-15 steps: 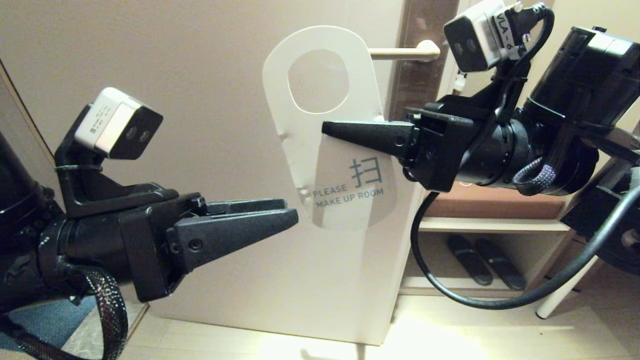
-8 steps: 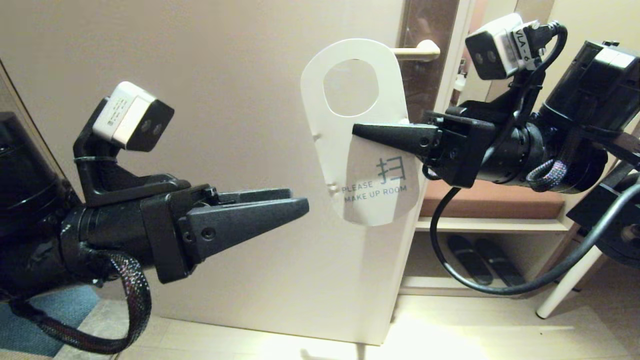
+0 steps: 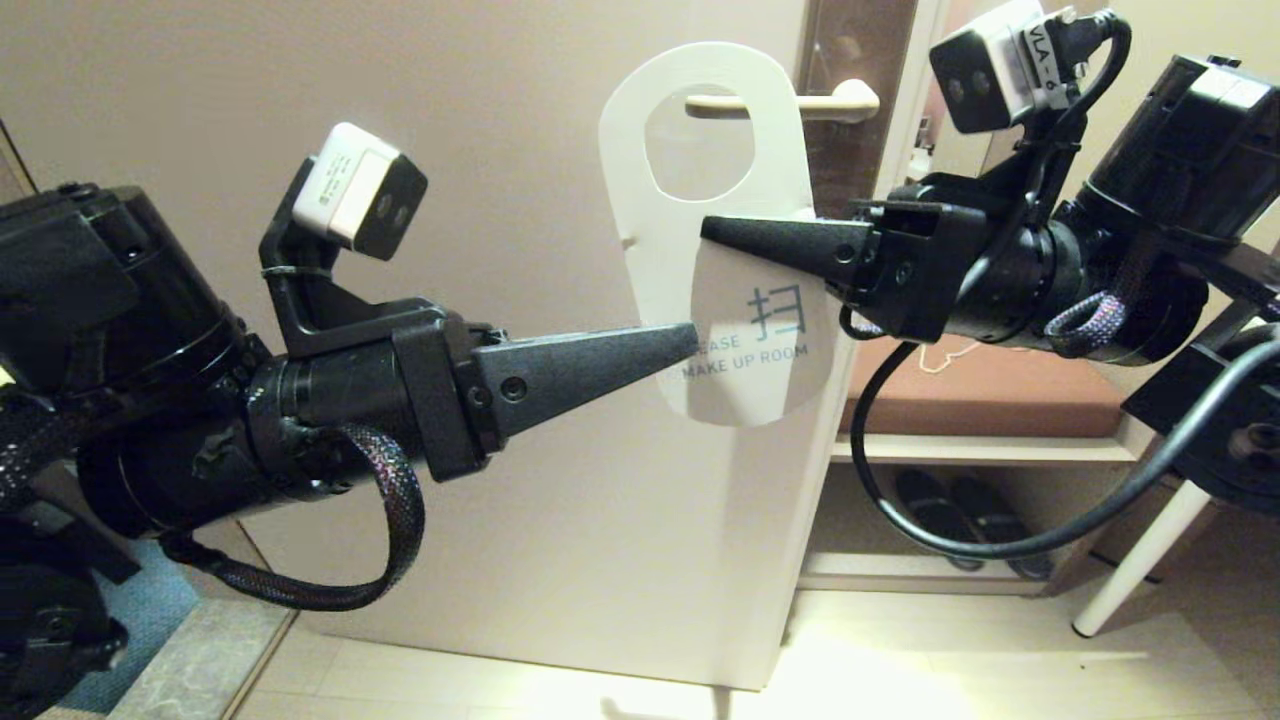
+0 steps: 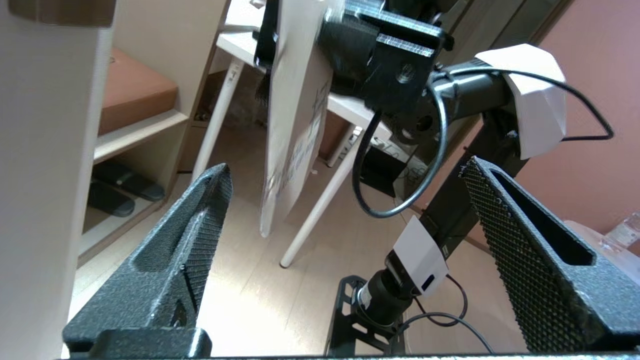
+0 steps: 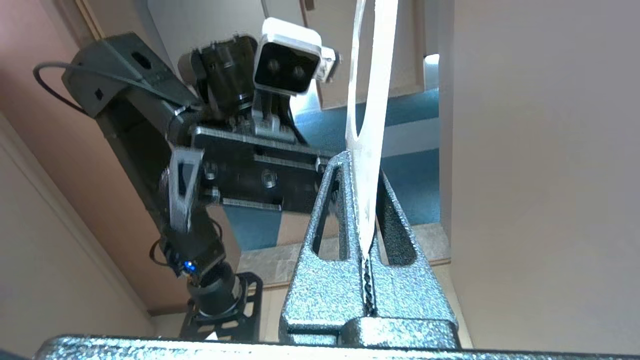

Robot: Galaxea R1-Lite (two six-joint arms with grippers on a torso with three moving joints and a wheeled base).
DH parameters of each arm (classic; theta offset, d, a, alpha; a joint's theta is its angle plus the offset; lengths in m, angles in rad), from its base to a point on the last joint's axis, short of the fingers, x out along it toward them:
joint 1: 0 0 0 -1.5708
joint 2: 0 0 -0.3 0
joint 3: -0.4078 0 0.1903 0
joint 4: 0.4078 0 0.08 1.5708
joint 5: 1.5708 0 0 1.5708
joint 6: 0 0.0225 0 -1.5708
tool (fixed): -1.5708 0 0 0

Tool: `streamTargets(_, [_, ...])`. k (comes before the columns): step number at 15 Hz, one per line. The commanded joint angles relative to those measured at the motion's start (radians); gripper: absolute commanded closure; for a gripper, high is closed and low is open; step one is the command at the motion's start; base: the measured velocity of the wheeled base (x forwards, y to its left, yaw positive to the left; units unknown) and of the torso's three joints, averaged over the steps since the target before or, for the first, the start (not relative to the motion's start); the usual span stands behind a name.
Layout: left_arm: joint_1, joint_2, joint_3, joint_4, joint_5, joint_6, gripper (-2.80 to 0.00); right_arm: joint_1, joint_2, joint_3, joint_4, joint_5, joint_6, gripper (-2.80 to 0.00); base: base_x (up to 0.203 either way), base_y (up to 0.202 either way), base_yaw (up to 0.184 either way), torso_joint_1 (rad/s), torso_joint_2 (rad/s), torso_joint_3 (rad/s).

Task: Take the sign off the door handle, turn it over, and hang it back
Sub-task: Hand it to the other hand

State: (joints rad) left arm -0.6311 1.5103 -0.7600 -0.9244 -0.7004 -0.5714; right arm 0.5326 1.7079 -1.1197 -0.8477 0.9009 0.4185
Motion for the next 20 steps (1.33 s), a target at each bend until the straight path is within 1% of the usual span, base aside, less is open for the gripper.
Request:
streamTargets(1, [-0.011, 0.018, -0.004, -0.005, -0.004, -0.004, -2.8, 0.001, 0.015, -0.015, -0.004, 0.006, 0.006, 0.0, 0.0, 0.0, 0.0, 0.0, 0.0, 0.0])
streamTargets(4, [-0.013, 0.035, -0.003, -0.007, -0.004, -0.001, -2.8, 0.001, 0.02, -0.022, -0.005, 0.006, 0.006, 0.0, 0.0, 0.0, 0.0, 0.0, 0.0, 0.0])
streamTargets(10, [-0.013, 0.094, -0.023, -0.1, -0.002, -0.002, -2.8, 0.011, 0.037, -0.039, -0.005, 0.0, 0.003, 0.0, 0.0, 0.0, 0.0, 0.0, 0.0, 0.0])
streamTargets(13, [-0.011, 0.107, -0.047, -0.101, 0.002, -0.002, -2.8, 0.04, 0.053, -0.062, -0.004, -0.076, 0.006, 0.0, 0.0, 0.0, 0.0, 0.0, 0.0, 0.0])
streamTargets(15, [-0.01, 0.107, -0.051, -0.102, 0.002, 0.001, -2.8, 0.043, 0.062, -0.066, -0.003, -0.083, 0.006, 0.0, 0.0, 0.0, 0.0, 0.0, 0.0, 0.0])
streamTargets(17, [-0.009, 0.105, -0.051, -0.102, 0.002, 0.003, -2.8, 0.051, 0.075, -0.076, 0.001, -0.118, 0.012, 0.0, 0.0, 0.0, 0.0, 0.0, 0.0, 0.0])
streamTargets(20, [-0.007, 0.102, -0.05, -0.108, 0.002, 0.005, -2.8, 0.082, 0.075, -0.097, -0.002, -0.206, 0.12, 0.0, 0.0, 0.0, 0.0, 0.0, 0.0, 0.0])
